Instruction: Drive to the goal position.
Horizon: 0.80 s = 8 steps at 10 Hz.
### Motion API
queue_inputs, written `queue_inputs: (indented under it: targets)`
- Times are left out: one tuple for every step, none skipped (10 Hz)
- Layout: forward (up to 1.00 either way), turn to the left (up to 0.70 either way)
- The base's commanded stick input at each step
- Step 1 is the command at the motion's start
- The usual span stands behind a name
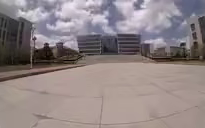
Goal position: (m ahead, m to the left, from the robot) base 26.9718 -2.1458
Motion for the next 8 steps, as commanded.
queue_inputs:
  targets:
    - [0.7, 0.0]
    - [0.7, 0.0]
    - [0.7, 0.0]
    - [0.7, 0.0]
    - [0.7, 0.0]
    - [0.7, 0.0]
    - [0.7, 0.0]
    - [0.7, 0.0]
